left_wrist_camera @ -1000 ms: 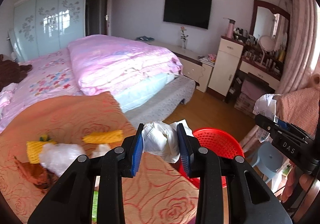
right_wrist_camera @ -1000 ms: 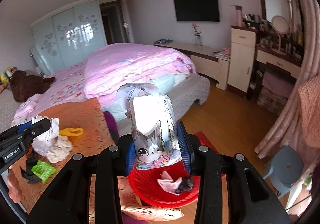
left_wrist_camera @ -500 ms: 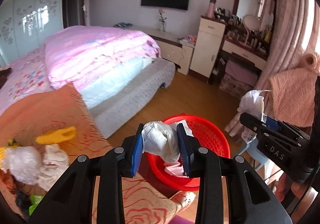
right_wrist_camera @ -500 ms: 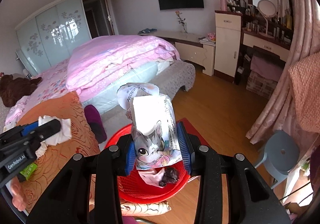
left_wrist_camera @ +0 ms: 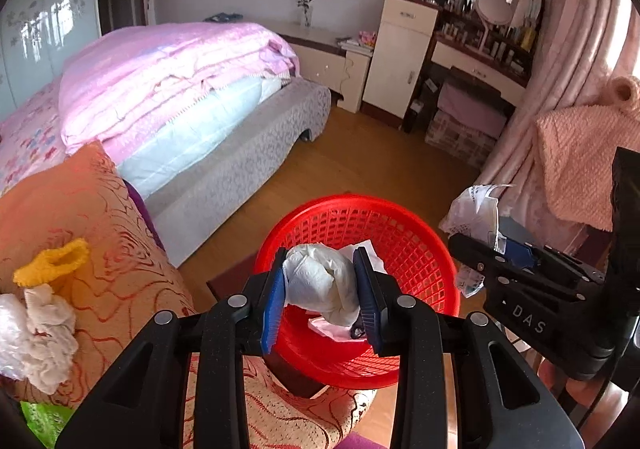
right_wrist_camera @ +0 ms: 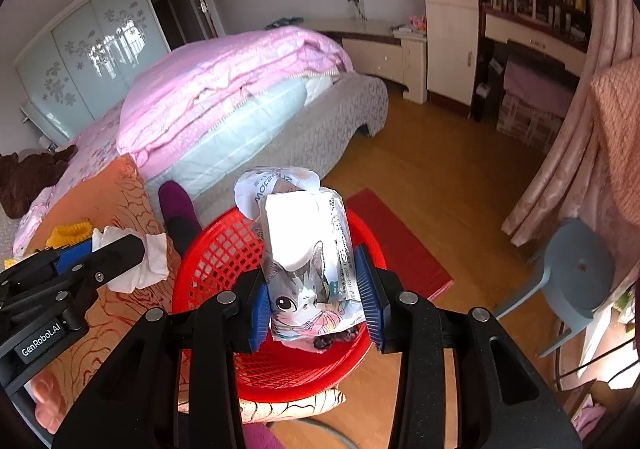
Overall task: Collect trash
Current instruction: 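Carry tissue and wipes pack over the red basket and release both inside, then move both open grippers back over the trash pile on the cloth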
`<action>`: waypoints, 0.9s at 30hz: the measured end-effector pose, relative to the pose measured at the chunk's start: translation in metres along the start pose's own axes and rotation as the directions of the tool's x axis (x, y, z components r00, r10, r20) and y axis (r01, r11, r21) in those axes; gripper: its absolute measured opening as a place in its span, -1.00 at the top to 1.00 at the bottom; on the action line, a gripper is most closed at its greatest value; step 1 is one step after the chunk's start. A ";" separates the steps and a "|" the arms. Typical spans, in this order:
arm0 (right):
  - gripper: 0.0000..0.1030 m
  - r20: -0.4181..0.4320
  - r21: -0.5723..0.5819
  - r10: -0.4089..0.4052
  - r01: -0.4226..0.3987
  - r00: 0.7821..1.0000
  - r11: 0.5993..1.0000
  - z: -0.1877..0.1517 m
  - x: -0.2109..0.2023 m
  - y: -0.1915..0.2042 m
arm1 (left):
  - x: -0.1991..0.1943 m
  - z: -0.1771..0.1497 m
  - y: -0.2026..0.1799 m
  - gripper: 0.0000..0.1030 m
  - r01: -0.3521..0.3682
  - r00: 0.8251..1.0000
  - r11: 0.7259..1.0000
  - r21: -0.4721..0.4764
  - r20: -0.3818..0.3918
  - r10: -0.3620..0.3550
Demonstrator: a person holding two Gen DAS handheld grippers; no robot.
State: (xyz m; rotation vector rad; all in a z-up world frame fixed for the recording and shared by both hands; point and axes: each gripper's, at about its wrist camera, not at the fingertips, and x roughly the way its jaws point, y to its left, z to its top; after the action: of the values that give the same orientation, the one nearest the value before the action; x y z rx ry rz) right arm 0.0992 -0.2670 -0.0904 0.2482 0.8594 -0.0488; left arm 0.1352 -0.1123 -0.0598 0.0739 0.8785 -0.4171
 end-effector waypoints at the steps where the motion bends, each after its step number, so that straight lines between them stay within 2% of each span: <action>1: 0.27 -0.004 0.001 -0.001 0.001 1.000 1.000 0.000 0.002 -0.001 | 0.003 -0.001 0.000 0.39 0.001 1.000 1.000 -0.003 -0.006 -0.001; 10: 0.25 -0.026 -0.006 -0.004 0.004 1.000 1.000 -0.004 0.013 0.002 | 0.009 -0.003 -0.003 0.31 0.003 1.000 1.000 -0.007 -0.019 -0.003; 14: 0.11 -0.028 0.008 -0.005 0.005 1.000 1.000 -0.002 0.015 -0.002 | 0.006 -0.001 0.002 -0.05 0.011 1.000 1.000 -0.025 -0.006 -0.012; 18: 0.01 -0.022 0.013 -0.011 0.012 1.000 1.000 -0.001 0.014 -0.003 | 0.001 0.000 0.000 -0.08 0.020 1.000 1.000 -0.019 0.002 -0.020; 27: 0.00 0.007 -0.004 -0.019 0.019 1.000 1.000 -0.002 0.005 0.000 | -0.012 -0.003 0.002 -0.10 -0.009 0.999 1.000 -0.009 0.040 0.010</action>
State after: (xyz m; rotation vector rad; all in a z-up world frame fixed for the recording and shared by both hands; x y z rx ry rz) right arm 0.1011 -0.2667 -0.0951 0.2355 0.8546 -0.0656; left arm 0.1274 -0.1058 -0.0529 0.0612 0.8405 -0.4043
